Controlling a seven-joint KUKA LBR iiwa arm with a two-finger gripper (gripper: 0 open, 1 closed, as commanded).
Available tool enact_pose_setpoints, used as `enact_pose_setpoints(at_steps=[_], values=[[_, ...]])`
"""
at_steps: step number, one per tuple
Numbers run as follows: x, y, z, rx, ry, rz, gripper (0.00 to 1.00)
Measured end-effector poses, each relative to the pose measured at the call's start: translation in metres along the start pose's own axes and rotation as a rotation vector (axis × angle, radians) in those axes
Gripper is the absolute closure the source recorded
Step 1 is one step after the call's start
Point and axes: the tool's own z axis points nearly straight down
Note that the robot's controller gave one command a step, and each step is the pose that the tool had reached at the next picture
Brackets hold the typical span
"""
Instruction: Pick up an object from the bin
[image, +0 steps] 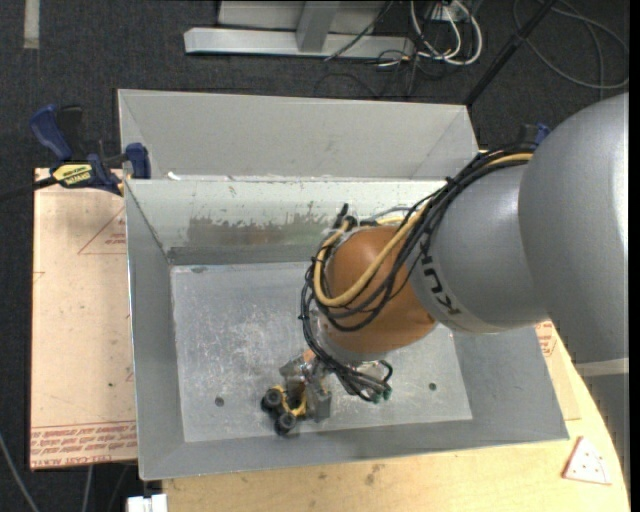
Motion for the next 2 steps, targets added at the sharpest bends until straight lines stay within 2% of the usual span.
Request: enact_pose_setpoints(at_steps=[2], values=[[0.0002, 0.0000, -0.0011, 0.000, 0.000, 0.000, 1.00]])
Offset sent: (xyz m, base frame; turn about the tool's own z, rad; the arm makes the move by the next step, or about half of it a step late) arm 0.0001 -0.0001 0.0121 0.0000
